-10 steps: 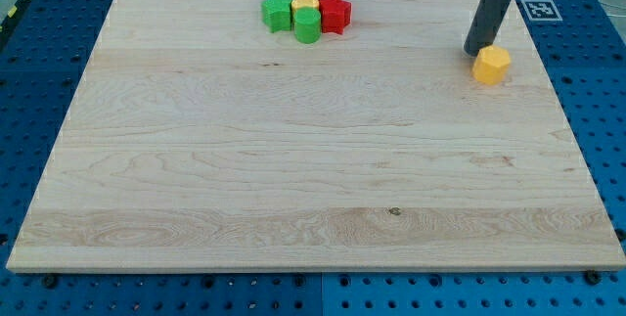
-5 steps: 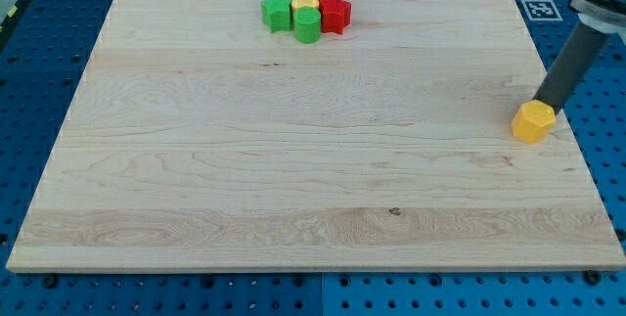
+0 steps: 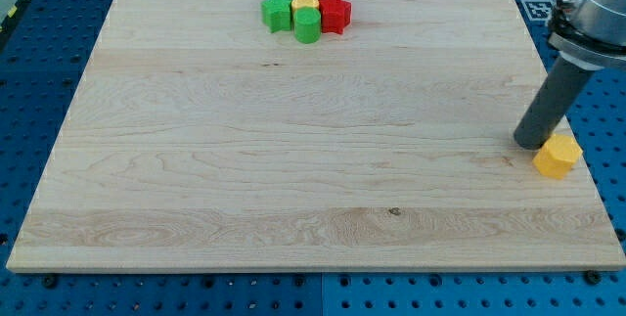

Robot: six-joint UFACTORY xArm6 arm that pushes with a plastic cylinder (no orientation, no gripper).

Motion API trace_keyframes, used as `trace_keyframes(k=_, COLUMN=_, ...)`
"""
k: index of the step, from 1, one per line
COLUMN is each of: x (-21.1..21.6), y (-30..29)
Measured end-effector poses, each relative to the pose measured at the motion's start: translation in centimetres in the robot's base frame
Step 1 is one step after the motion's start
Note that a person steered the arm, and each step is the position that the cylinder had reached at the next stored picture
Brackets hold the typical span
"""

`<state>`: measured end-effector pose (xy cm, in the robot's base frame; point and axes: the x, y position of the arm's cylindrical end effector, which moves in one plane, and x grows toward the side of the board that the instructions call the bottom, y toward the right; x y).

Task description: Push the yellow hexagon to the bottom right of the board

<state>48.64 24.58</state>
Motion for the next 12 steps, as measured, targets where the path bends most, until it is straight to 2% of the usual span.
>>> trace_keyframes(k=1, x=-1.4, y=0.4)
trace_keyframes(k=3, x=0.1, y=4.3)
trace_keyframes(k=4, x=1.4, y=3.6)
trace_keyframes(k=8, x=1.6, y=-0.2)
trace_keyframes(k=11, x=7.4, y=-2.1)
trace_keyframes(k=12, x=7.7, y=-2.1)
